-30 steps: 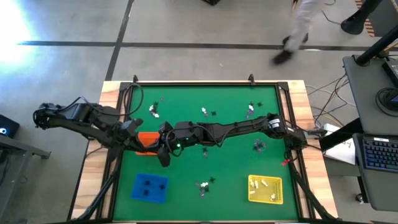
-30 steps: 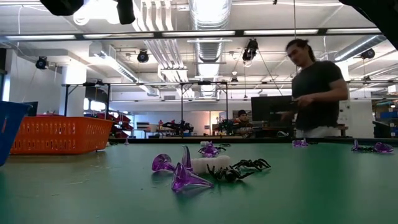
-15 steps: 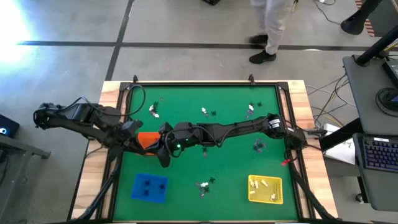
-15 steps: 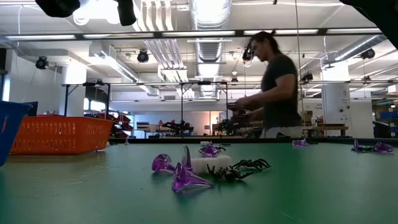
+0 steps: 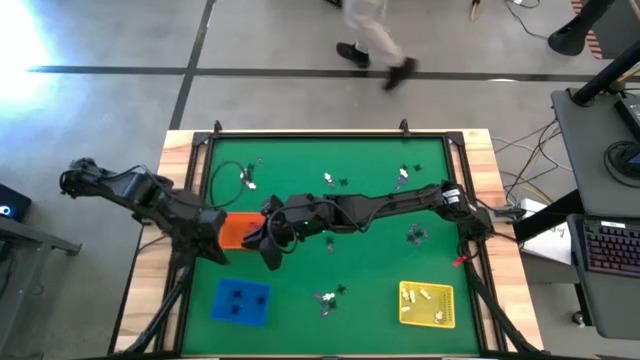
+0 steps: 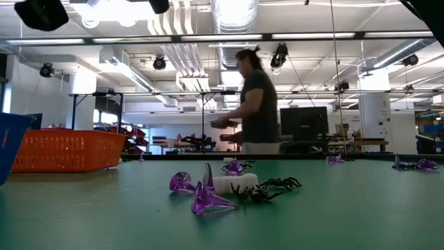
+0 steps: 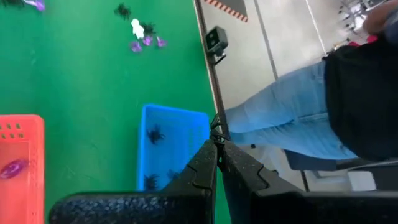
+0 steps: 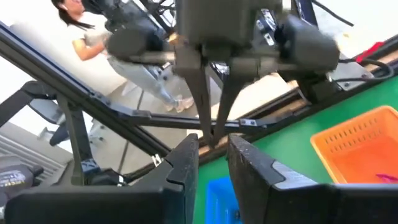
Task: Sort Halloween decoration
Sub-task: Put the black spider toy into the blue bin
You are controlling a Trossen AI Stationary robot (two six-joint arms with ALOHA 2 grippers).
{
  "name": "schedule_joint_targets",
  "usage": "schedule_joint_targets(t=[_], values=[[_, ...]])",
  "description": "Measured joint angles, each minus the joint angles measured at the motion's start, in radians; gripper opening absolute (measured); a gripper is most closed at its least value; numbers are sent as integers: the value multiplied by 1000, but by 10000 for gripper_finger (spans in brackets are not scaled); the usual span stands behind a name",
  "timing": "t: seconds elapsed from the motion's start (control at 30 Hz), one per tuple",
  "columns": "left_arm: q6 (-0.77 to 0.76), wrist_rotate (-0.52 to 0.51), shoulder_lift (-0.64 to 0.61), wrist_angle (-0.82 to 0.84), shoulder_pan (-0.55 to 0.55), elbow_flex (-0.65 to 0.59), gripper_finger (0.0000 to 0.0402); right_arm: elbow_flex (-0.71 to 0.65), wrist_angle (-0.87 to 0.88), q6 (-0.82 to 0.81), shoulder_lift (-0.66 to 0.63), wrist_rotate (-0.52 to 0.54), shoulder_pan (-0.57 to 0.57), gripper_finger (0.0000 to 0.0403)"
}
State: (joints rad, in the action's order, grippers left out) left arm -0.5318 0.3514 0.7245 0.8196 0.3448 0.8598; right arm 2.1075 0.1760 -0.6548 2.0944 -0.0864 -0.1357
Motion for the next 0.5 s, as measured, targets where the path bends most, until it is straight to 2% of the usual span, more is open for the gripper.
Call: schedule_joint_targets(t=[0.1,0.3,0.5], values=[[-45,-30,12,-81,52,-77,0,0,40,0,-16,0,-2,73],[-171,-29,36,-350,174,-246,0,0,113,0,-36,0,-4,73],[-266,-80,70,-399,262,-338,0,0,126,0,-50,0,-4,73]])
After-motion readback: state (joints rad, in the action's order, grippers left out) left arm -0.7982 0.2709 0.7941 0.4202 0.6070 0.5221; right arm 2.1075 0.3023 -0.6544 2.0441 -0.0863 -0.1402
